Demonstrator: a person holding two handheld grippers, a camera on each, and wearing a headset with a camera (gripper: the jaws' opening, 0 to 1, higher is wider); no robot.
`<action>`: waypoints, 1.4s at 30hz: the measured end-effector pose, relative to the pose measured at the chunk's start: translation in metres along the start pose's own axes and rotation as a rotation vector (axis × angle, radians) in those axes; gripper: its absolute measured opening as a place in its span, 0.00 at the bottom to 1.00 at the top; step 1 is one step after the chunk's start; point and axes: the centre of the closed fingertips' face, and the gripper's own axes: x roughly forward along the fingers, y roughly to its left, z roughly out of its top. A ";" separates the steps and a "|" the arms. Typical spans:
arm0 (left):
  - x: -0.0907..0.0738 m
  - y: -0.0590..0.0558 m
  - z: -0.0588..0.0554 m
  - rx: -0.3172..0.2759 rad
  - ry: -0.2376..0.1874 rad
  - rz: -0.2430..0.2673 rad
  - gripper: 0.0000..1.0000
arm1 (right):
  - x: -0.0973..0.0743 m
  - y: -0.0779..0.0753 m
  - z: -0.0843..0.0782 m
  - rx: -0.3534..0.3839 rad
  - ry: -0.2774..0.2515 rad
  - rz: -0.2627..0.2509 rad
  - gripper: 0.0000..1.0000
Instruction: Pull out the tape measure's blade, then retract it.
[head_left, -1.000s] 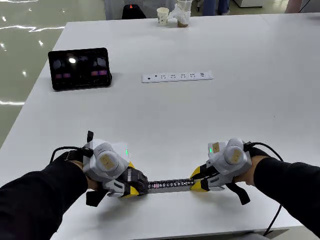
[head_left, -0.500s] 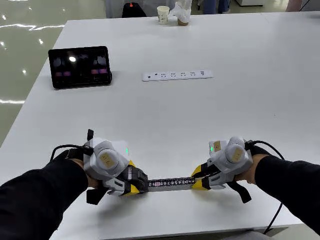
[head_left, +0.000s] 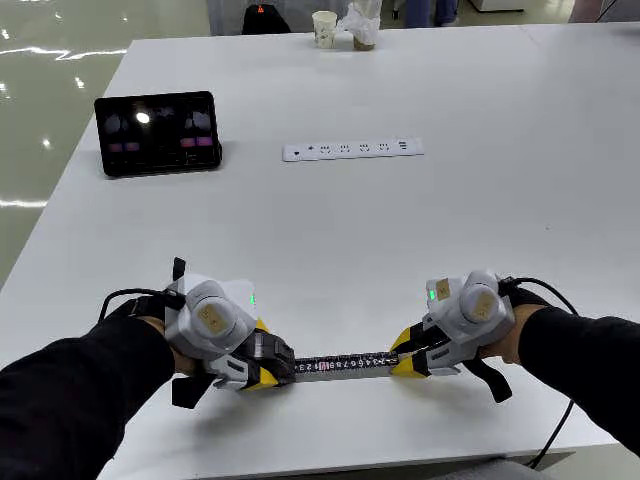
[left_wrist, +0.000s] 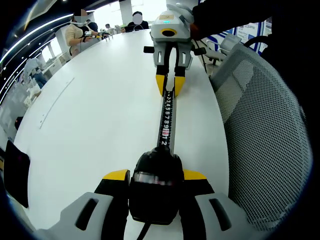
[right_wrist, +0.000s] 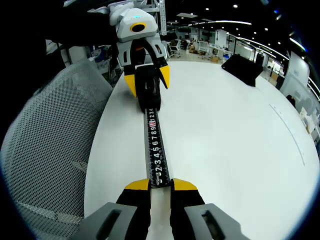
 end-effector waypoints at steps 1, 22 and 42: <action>0.000 0.000 0.000 0.000 0.000 0.000 0.33 | 0.000 0.000 0.000 0.000 0.001 -0.001 0.11; -0.001 -0.001 0.000 0.000 -0.003 -0.001 0.33 | -0.008 -0.002 -0.013 0.014 0.013 -0.012 0.11; -0.001 0.000 0.000 -0.002 -0.001 0.000 0.33 | -0.022 -0.004 -0.028 0.035 0.016 -0.027 0.11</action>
